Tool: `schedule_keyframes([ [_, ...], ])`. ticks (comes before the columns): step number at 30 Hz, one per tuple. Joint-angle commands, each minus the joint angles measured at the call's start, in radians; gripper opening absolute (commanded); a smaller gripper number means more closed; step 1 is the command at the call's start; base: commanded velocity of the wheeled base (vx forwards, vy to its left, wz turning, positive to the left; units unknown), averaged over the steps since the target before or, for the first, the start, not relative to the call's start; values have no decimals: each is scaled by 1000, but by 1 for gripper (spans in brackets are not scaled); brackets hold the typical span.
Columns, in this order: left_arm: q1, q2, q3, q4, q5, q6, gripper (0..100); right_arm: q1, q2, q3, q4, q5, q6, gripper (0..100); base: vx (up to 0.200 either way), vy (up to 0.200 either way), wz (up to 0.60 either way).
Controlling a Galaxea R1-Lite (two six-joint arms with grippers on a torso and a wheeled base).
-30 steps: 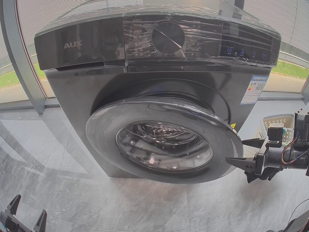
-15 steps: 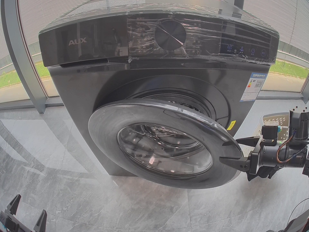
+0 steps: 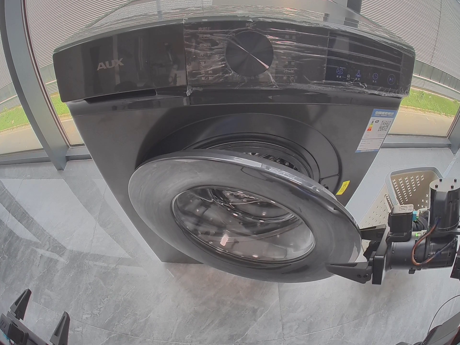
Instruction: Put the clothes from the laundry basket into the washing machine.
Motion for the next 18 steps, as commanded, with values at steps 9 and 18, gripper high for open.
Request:
schedule_keyframes([
  [9, 0, -18, 18, 0, 0, 1, 100, -19, -45, -32, -4, -1, 3, 100, 0, -133, 0],
  [18, 0, -18, 18, 0, 0, 1, 100, -5, -5, -30, -5, 0, 0, 100, 0, -67, 0],
])
